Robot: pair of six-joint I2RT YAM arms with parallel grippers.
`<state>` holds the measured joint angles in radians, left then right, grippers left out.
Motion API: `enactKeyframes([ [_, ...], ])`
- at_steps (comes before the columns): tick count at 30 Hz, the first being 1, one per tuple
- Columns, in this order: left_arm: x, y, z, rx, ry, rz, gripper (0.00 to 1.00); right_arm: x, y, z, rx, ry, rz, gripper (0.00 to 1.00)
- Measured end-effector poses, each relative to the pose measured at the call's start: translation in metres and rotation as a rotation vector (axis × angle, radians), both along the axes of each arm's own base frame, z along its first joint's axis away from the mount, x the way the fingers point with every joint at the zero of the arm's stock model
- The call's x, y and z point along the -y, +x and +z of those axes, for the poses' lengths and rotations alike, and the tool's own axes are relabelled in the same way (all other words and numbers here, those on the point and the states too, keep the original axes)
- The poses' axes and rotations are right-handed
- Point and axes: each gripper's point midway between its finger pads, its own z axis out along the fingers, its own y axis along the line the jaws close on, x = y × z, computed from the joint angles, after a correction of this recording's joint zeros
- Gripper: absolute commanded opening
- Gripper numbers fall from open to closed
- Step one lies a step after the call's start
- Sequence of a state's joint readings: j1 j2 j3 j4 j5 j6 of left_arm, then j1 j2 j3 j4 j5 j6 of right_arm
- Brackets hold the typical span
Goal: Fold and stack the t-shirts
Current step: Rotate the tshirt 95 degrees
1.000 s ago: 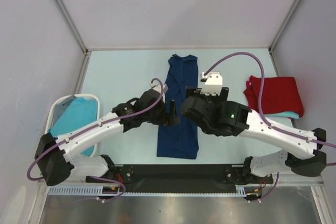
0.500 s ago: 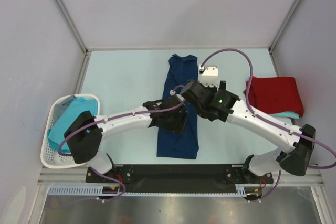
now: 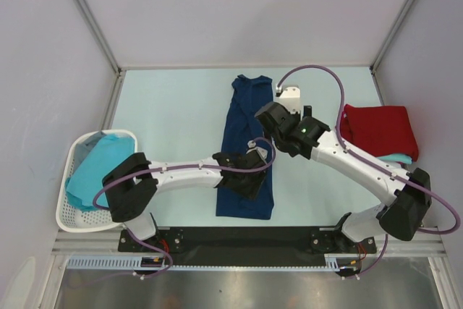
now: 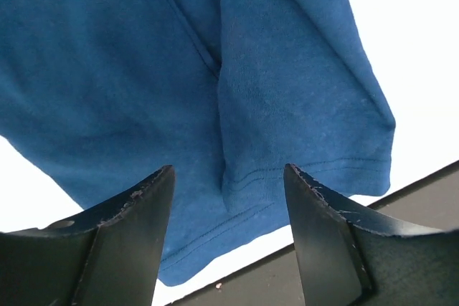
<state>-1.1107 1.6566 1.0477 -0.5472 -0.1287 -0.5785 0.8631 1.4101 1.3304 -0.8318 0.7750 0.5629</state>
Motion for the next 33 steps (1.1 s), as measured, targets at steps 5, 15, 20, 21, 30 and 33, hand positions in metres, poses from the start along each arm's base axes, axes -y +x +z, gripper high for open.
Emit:
enactKeyframes([
  [5,0.002,-0.001,-0.009,-0.010,0.017,-0.006,0.63,0.005,0.002,-0.008,-0.024,-0.014,0.002,0.94],
  [15,0.007,-0.003,-0.009,-0.015,0.010,-0.015,0.18,0.007,0.012,-0.017,-0.033,0.025,-0.008,0.93],
  [20,0.009,-0.009,-0.009,-0.017,0.011,-0.035,0.19,0.006,0.021,-0.017,-0.029,0.059,-0.008,0.93],
  [21,0.009,-0.010,-0.009,-0.018,0.012,-0.036,0.19,0.006,0.023,-0.018,-0.029,0.064,-0.010,0.93],
  [30,0.000,-0.017,-0.012,-0.029,0.021,-0.025,0.03,0.002,0.032,-0.031,-0.057,0.051,0.002,0.93],
  [33,-0.003,-0.022,-0.005,-0.026,0.009,-0.029,0.01,0.002,0.038,-0.031,-0.056,0.061,-0.003,0.93],
])
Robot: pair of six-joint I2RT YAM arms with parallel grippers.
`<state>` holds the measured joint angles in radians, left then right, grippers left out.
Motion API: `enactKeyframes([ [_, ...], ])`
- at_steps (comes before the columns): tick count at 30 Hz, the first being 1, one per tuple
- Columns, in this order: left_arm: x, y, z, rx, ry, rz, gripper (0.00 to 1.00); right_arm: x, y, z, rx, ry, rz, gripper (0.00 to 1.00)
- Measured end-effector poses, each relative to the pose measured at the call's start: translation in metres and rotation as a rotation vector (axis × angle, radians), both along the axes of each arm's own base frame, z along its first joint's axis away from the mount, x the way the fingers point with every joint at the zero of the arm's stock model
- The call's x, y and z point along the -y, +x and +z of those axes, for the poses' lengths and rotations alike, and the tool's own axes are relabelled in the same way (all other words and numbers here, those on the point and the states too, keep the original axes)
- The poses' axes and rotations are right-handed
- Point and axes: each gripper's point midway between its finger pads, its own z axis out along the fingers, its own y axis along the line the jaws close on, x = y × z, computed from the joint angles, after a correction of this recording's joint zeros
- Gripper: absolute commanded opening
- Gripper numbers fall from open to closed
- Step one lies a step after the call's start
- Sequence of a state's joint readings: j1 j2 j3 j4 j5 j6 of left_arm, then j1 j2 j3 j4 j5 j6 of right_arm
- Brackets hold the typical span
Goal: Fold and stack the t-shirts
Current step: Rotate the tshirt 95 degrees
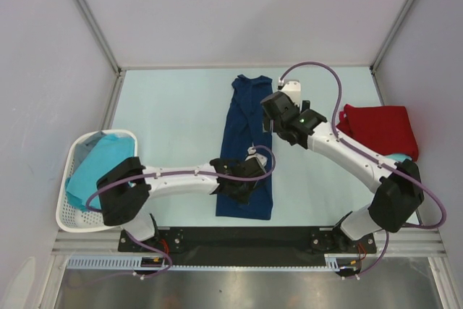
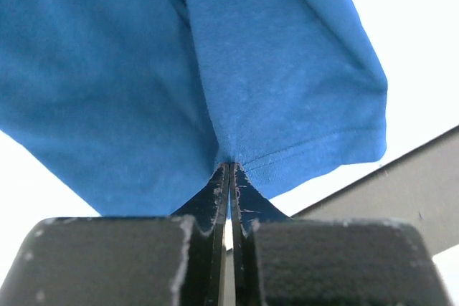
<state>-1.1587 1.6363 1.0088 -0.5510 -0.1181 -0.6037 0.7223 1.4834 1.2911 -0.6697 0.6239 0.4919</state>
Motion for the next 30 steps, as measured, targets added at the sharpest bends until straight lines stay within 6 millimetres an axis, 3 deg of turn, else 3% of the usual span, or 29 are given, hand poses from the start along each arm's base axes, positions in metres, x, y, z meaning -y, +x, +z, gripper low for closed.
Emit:
enactKeyframes([
  [9,-0.017,-0.011,0.026,0.017,-0.039,0.026,0.00,-0.011,0.013,-0.012,-0.023,0.010,0.012,0.93],
  [30,-0.053,-0.032,-0.004,-0.051,0.053,0.086,0.00,-0.029,0.026,-0.042,-0.083,0.001,0.034,0.93],
])
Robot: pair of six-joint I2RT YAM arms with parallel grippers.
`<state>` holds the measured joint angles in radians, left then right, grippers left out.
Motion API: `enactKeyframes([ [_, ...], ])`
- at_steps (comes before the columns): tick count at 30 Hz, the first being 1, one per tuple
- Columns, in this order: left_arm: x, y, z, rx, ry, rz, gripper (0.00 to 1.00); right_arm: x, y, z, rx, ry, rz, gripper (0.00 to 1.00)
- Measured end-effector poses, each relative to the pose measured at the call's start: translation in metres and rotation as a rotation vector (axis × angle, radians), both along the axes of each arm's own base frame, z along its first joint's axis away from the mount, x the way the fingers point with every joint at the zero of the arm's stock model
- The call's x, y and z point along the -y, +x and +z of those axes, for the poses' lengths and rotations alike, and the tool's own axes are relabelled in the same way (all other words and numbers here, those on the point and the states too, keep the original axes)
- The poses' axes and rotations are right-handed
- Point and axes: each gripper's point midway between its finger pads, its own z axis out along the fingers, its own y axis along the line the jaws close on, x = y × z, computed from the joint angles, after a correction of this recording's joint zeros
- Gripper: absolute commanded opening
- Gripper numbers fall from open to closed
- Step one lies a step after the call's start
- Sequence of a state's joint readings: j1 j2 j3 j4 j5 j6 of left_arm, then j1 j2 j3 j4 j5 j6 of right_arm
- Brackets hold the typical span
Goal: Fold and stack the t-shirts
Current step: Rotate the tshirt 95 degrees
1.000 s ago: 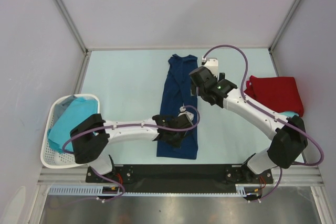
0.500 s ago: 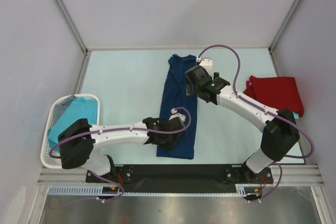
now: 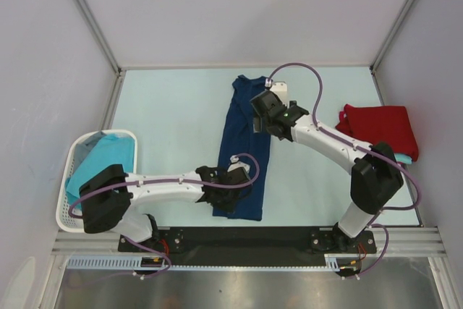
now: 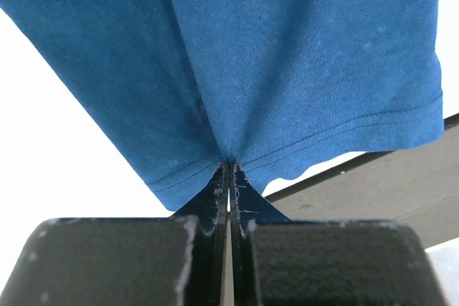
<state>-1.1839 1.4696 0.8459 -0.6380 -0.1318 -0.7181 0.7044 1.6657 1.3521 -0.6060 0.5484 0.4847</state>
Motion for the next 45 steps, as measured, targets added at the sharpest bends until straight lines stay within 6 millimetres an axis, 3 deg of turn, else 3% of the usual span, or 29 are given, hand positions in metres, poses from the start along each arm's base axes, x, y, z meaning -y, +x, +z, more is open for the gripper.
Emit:
enactKeyframes([
  [4,-0.006,-0.003,-0.004,-0.008,0.014,0.008,0.00,-0.001,0.003,-0.007,-0.014,-0.003,-0.002,0.92],
  [10,-0.009,0.002,0.001,0.023,0.019,0.014,0.10,-0.006,0.010,-0.013,-0.026,-0.001,0.000,0.93],
  [12,-0.008,0.007,0.011,0.059,0.005,0.022,0.13,-0.013,0.018,-0.010,-0.022,0.011,0.003,0.93],
  [16,-0.001,0.021,0.041,0.150,-0.067,0.047,0.28,-0.034,0.044,0.002,0.000,0.050,0.018,0.88],
  [20,-0.003,0.033,0.068,0.231,-0.124,0.086,0.39,-0.048,0.063,-0.002,-0.005,0.070,0.032,0.74],
  [23,-0.010,0.037,0.077,0.267,-0.130,0.118,0.40,-0.046,0.060,-0.014,-0.040,0.060,0.034,0.57],
  [24,-0.011,0.039,0.078,0.275,-0.129,0.126,0.39,-0.045,0.058,-0.017,-0.049,0.054,0.037,0.46],
  [27,-0.015,0.040,0.078,0.284,-0.119,0.146,0.39,-0.044,0.055,-0.028,-0.075,0.048,0.034,0.32],
  [36,-0.019,0.043,0.079,0.297,-0.115,0.194,0.39,-0.052,0.049,-0.057,-0.145,0.031,0.070,0.37],
  [45,-0.026,0.043,0.079,0.304,-0.122,0.225,0.38,-0.072,0.033,-0.083,-0.201,0.005,0.128,0.38],
])
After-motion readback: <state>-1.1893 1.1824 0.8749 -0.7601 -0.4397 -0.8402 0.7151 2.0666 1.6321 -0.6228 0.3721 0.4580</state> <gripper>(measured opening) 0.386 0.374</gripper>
